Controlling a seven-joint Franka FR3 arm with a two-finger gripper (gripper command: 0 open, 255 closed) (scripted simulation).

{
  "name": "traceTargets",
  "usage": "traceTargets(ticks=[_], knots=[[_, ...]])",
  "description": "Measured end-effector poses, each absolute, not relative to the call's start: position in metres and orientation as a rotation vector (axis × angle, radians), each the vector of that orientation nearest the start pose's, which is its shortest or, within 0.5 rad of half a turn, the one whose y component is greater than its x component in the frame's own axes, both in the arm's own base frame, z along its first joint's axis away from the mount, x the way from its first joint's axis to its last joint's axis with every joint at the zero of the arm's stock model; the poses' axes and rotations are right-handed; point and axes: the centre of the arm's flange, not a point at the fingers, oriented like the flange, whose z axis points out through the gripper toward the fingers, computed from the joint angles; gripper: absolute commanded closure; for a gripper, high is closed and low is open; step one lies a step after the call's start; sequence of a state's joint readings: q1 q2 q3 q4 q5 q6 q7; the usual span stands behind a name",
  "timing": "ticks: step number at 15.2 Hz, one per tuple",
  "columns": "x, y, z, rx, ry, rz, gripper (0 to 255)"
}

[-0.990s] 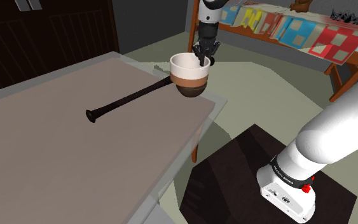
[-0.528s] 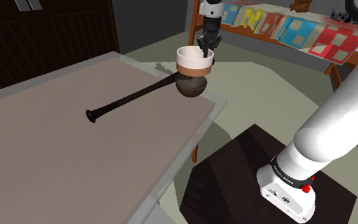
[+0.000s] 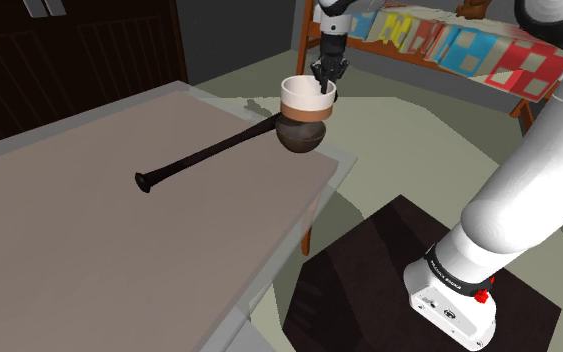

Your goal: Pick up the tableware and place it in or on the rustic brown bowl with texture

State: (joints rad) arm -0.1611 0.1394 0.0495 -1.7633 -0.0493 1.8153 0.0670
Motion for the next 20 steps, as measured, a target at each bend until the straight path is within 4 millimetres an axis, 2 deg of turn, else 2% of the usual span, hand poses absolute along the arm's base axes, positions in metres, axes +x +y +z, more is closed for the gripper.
traceTargets(ticks=[11, 17, 18, 20], knots=[[0.589, -0.071, 0.414, -3.166, 0.262, 0.137, 255], [0.590, -0.073, 0.414, -3.168, 0.266, 0.130, 255], [0.590, -0.074, 0.414, -3.168, 0.266, 0.129, 0], [0.590, -0.073, 0.410, -3.167, 0.263, 0.135, 0]])
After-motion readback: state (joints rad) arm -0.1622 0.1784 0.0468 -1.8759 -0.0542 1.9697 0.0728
